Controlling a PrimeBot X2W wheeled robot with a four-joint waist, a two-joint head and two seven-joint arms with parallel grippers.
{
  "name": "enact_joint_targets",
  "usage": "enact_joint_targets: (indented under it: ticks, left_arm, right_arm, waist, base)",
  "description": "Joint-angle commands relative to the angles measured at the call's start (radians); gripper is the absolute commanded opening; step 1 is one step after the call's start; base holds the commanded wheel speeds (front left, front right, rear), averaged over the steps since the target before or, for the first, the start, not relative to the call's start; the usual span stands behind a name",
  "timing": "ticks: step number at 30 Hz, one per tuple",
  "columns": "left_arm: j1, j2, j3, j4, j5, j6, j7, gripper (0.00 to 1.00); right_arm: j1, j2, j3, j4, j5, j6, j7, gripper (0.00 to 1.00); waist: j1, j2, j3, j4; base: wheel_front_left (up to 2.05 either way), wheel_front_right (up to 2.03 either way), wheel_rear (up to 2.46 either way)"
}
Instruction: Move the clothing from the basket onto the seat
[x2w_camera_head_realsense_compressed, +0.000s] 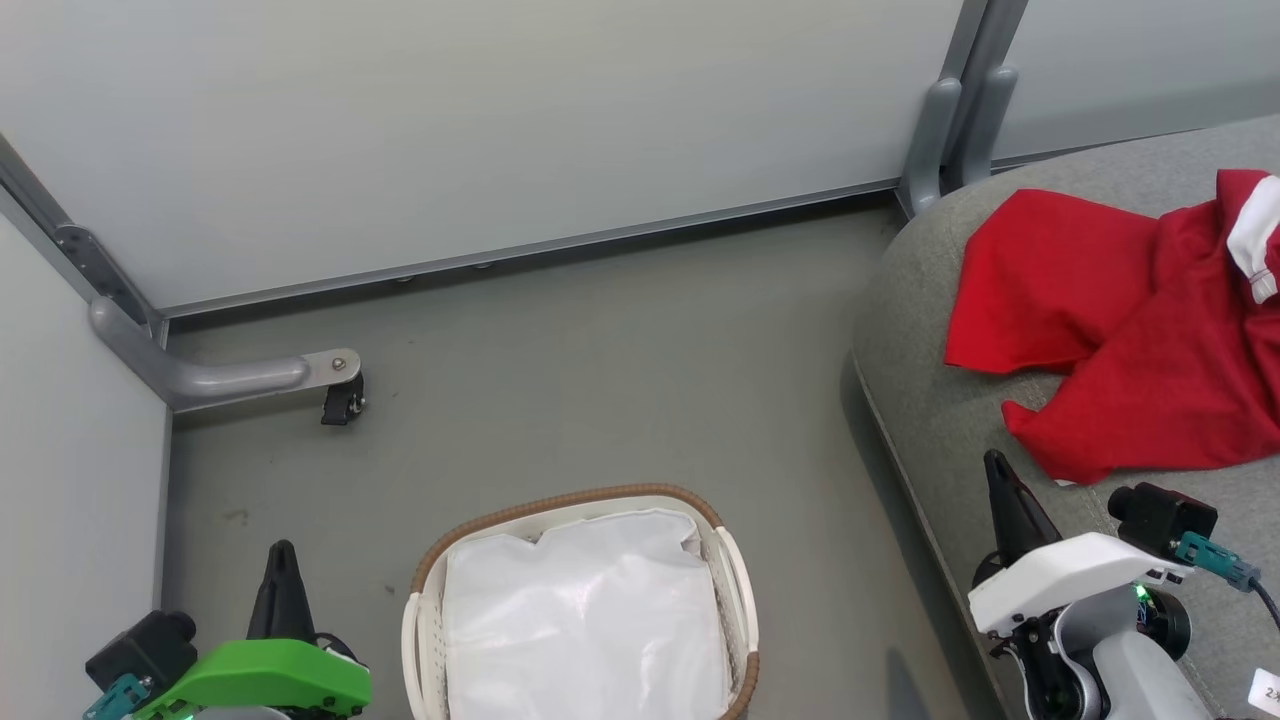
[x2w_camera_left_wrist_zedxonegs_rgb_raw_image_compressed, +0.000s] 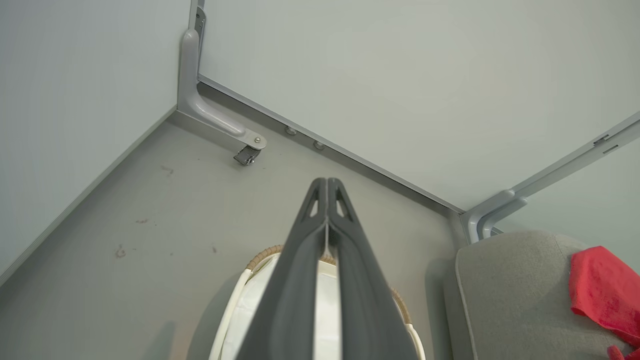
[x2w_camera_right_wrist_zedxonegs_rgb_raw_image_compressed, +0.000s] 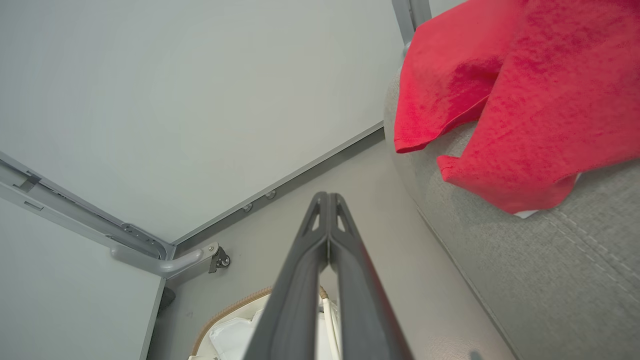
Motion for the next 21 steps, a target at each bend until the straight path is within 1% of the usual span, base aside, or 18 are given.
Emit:
enact_joint_targets:
  ticks: [1,21]
  left_arm:
    - [-0.028,0.004,0.006,-0.017,-0.041,-0.005,0.009,0.0]
    - [-0.045,0.005,0.028,-0.038,-0.3,-0.029,0.08,0.0]
  right_arm:
    - [0.002,-0.005,-0.008,-0.022,0.043,0.0,0.01,0.0]
    - [0.025,-0.006,-0.04,-0.068,0.32,0.0,0.081,0.0]
  waist:
    - [0.0,-0.0001,-0.001,0.001]
    - [0.0,-0.0001,-0.016,0.01]
  base:
    - [0.0,0.0,0.0]
    - [0.0,0.0,0.0]
